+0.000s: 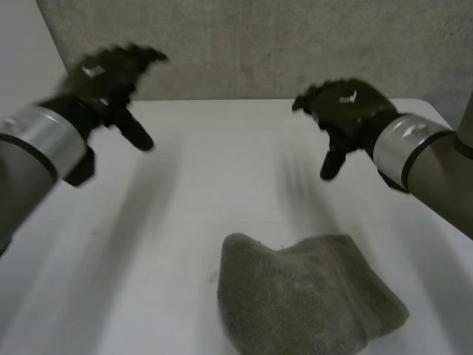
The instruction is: Fold the towel.
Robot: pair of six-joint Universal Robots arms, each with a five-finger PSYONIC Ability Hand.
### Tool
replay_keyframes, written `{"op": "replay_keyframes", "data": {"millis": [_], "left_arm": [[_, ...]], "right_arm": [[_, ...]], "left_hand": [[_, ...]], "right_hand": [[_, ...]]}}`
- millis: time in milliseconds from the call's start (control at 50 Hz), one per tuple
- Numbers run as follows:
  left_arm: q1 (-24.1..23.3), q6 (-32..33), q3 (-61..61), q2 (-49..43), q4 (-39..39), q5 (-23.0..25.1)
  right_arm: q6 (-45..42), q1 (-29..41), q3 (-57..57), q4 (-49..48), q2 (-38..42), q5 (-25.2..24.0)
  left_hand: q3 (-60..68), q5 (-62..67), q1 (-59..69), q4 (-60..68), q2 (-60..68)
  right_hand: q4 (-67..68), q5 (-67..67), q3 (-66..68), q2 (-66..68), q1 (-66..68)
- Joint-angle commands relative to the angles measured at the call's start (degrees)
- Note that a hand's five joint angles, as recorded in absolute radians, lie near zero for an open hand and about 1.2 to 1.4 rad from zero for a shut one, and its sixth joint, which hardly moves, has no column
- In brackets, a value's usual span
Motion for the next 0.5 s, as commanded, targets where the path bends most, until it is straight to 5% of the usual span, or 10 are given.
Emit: {"op": "replay_keyframes", "data": {"millis": [20, 360, 460, 500], "left_arm": [[-7.19, 0.51, 0.29, -13.29, -6.71, 3.34], [-15.55, 0.34, -0.15, -26.24, -8.48, 3.17], [-16.34, -0.37, 0.55, -27.12, -6.20, 3.08], [-16.51, -1.15, 0.99, -26.68, -4.80, 3.08]], "right_arm": [[-3.65, -0.79, 0.54, 14.43, 2.38, -1.47], [-5.15, -5.54, 16.11, 13.47, 5.81, -9.82], [-5.85, -5.45, 17.69, 11.18, 8.44, -9.82], [-5.85, -5.28, 17.25, 8.91, 9.14, -9.82]], "left_hand": [[3.86, 2.89, 3.86, 3.91, 3.87], [11.43, 10.46, 11.43, 11.48, 11.44], [31.28, 30.30, 31.28, 31.33, 31.29], [52.36, 51.38, 52.36, 52.41, 52.37]], "right_hand": [[-1.17, -0.85, -0.08, -0.59, 0.37], [8.59, 8.91, 9.68, 9.17, 10.13], [30.29, 30.61, 31.38, 30.87, 31.83], [58.40, 58.72, 59.49, 58.98, 59.94]]}}
